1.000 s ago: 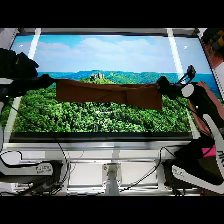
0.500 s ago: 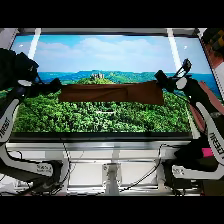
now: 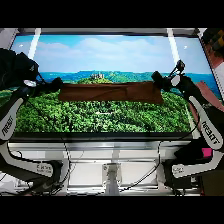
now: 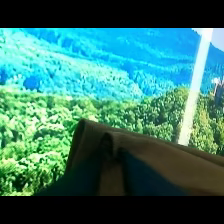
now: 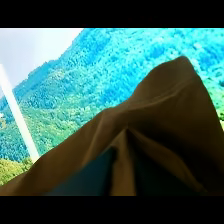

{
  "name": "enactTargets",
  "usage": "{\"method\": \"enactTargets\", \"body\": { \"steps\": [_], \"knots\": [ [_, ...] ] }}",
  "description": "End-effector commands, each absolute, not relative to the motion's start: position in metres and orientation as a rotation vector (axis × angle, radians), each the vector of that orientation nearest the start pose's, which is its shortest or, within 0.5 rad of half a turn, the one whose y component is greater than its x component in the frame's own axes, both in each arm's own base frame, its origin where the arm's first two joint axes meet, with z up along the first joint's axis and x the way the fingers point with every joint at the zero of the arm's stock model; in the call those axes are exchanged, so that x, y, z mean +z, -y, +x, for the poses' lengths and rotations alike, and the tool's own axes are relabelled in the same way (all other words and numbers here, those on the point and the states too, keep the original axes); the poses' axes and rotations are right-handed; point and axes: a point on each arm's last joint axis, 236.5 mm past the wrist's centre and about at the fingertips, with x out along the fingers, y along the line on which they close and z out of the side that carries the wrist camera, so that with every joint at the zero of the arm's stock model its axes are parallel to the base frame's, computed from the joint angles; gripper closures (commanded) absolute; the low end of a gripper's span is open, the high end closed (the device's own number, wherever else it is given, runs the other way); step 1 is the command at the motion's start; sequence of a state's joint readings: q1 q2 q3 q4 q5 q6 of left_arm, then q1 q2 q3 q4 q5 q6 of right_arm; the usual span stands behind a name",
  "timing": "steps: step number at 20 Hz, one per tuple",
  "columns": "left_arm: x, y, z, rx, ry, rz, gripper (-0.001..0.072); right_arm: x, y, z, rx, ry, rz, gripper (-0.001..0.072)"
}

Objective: Fold the clothes and pants, and hang the long-sleeved shirts on hangers.

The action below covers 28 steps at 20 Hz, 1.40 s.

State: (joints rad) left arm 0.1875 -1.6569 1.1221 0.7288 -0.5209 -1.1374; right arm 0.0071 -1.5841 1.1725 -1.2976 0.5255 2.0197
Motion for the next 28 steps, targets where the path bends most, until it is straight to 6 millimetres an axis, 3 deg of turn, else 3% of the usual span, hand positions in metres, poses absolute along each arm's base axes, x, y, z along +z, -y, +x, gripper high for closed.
{"method": "enactTargets", "body": {
  "steps": [1,2,5,9,11,18,25,26,28],
  "knots": [
    [-0.079,-0.009,0.518,-0.028,-0.887,-0.564,0.0114,-0.058,-0.036,0.512,-0.172,-0.944,0.657,0.0307],
    [-0.08,-0.006,0.516,-0.037,-0.898,-0.568,0.0033,-0.059,-0.036,0.511,-0.155,-0.95,0.623,0.0289],
    [-0.079,0.0,0.508,-0.071,-0.935,-0.578,0.0035,-0.059,-0.037,0.505,-0.117,-0.979,0.547,0.0289],
    [-0.061,-0.03,0.503,-0.047,-0.907,-0.596,0.0036,-0.04,-0.035,0.503,-0.053,-0.956,0.419,0.0288],
    [-0.061,-0.035,0.49,-0.112,-0.945,-0.551,0.0043,-0.029,-0.034,0.504,-0.039,-0.934,0.388,0.0289],
    [-0.082,-0.013,0.447,-0.292,-1.133,-0.601,0.0057,-0.015,-0.033,0.504,-0.034,-0.908,0.384,0.0289],
    [-0.101,0.011,0.441,-0.377,-1.249,-0.687,0.0057,-0.017,-0.034,0.502,-0.034,-0.919,0.385,0.0289],
    [-0.103,0.017,0.44,-0.39,-1.261,-0.691,0.0071,-0.017,-0.034,0.502,-0.034,-0.919,0.386,0.0289],
    [-0.108,0.029,0.438,-0.417,-1.281,-0.695,0.018,-0.017,-0.035,0.502,-0.033,-0.921,0.391,0.0289]
  ]
}}
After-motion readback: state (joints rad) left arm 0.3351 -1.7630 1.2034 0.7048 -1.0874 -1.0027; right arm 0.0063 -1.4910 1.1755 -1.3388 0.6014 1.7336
